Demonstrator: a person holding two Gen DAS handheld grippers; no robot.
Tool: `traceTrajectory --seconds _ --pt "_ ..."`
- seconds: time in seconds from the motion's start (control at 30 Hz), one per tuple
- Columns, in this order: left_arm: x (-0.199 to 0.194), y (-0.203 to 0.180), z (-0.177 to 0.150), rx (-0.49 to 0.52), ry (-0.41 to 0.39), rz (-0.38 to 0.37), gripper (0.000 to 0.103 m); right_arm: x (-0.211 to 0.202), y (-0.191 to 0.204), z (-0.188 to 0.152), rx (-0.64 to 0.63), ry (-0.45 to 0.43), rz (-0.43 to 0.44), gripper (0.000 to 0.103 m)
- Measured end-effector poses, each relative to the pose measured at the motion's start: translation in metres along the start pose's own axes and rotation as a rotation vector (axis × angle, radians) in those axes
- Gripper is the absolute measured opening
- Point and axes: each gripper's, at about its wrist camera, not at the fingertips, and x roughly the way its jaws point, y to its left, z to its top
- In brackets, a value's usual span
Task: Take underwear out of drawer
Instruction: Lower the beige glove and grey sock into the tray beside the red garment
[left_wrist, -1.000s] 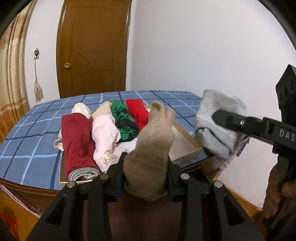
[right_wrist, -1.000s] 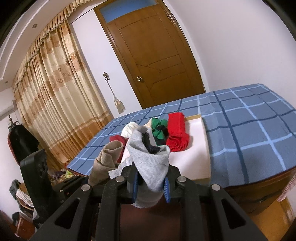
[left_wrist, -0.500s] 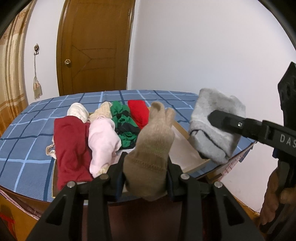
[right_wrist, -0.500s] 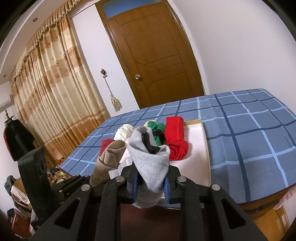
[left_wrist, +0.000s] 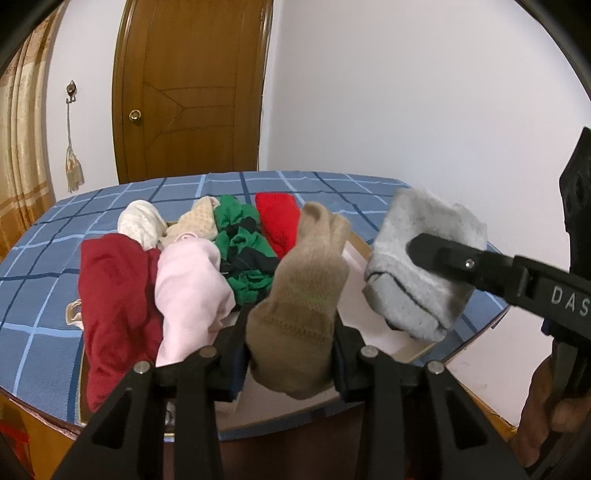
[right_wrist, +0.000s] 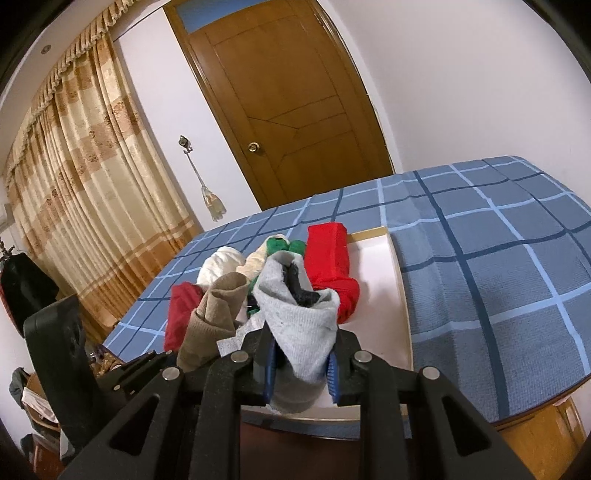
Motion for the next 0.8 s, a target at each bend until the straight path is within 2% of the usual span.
traceTrajectory --seconds 0.53,0.8 --pt "0.025 -0.007 0.014 -0.002 -0.001 0.031 0.035 0.021 -0.001 0.011 -0.016 -0.015 -0.046 0.024" --pt "0.044 -0.005 0.017 -0.015 0.031 0.053 0.035 0.046 -0.006 0.015 0.01 0.02 -0.072 0.024"
